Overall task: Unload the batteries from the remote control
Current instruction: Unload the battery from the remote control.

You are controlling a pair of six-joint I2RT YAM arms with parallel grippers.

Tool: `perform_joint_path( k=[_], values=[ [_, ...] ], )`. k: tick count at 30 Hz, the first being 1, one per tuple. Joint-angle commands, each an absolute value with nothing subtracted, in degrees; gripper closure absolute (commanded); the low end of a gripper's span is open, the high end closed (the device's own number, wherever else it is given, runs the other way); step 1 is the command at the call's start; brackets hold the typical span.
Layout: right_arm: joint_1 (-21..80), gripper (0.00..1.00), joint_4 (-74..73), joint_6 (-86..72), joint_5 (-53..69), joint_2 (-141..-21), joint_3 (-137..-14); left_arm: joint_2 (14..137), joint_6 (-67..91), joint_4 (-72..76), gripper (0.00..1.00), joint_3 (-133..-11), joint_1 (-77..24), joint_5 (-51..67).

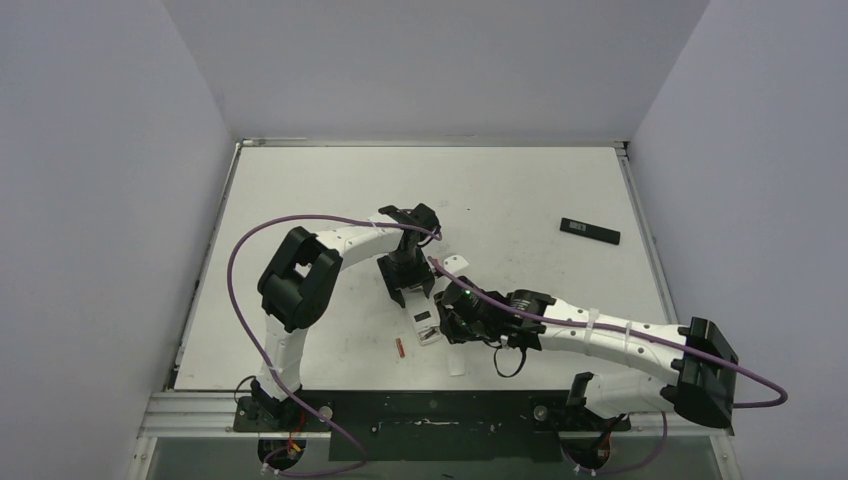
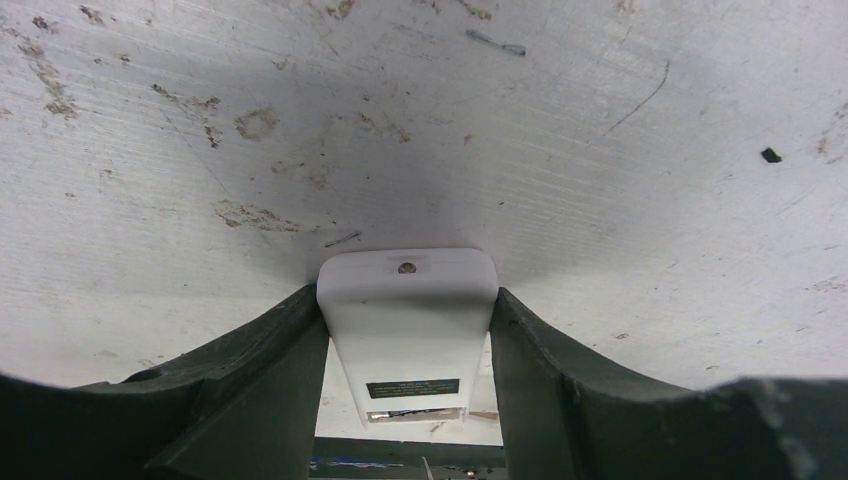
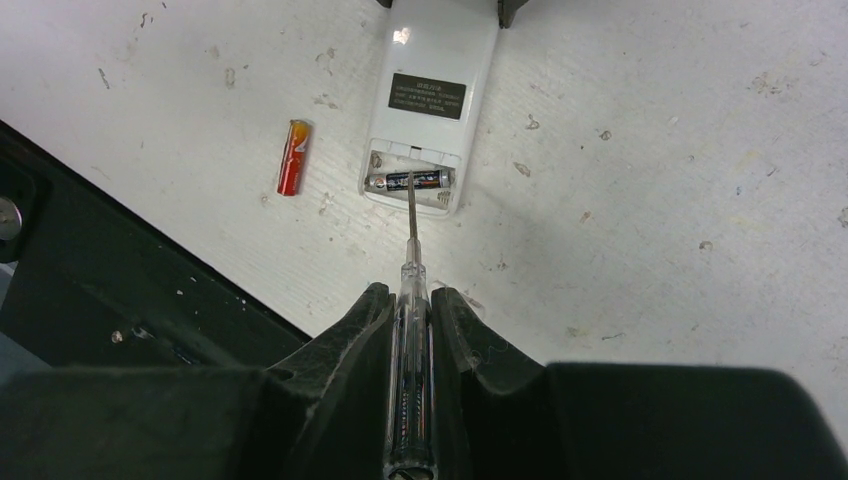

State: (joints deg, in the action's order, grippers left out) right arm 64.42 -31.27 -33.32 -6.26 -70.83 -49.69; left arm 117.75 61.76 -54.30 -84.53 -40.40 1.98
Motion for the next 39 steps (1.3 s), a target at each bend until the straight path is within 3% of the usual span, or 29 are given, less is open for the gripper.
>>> perform_joint_path(
  k=[1,39],
  values=[
    [64.01,0.95,-29.94,-33.5,-6.06,-71.62,-49.53,119.19,62.71,-51.31,1.0,-82.79,-40.58,-0.88],
    [63.58,0.95,-25.22,-38.27,-8.11,-73.31,-44.47,119.63,62.58,-52.5,1.0,-84.12,-40.56,-1.49]
  ],
)
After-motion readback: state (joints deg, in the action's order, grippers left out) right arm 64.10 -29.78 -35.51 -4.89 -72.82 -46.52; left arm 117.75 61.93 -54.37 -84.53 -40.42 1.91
